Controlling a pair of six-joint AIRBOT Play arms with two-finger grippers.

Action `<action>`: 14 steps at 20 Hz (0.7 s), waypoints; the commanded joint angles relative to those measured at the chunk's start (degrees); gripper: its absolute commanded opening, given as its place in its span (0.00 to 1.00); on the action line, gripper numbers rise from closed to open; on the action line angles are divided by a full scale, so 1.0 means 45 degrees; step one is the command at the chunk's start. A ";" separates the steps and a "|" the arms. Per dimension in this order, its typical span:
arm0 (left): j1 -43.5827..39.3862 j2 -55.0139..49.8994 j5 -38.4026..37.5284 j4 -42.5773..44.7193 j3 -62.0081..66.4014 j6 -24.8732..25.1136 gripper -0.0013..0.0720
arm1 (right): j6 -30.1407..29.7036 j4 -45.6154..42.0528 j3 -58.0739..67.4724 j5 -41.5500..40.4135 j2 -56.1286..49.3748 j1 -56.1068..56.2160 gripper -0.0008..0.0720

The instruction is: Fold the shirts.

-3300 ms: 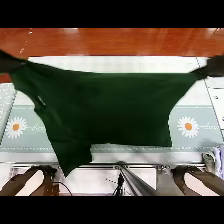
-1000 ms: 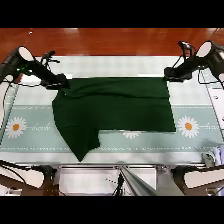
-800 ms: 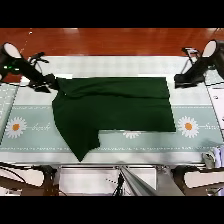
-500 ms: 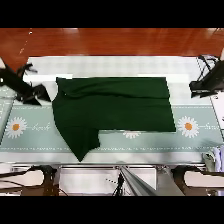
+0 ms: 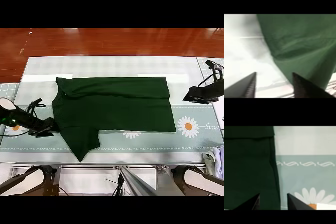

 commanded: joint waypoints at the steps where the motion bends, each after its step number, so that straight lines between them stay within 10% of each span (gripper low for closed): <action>1: -0.0233 -0.0049 0.1103 -0.1326 -0.0763 0.0602 0.66 | -0.0291 0.0578 -0.0228 -0.0491 0.0155 -0.0121 0.60; 6: -0.1715 -0.1117 0.1870 -0.1783 -0.0797 0.0593 0.66 | -0.0267 0.0588 -0.0228 -0.0461 0.0180 -0.0121 0.60; 9: -0.2336 -0.1549 0.2404 -0.1914 -0.0792 0.0607 0.06 | -0.0253 0.0437 -0.0228 -0.0325 0.0393 -0.0136 0.60; 14: -0.2322 -0.1506 0.2195 -0.1933 -0.0792 0.0651 0.06 | 0.0413 -0.0981 -0.2055 -0.0029 0.0806 -0.1977 0.61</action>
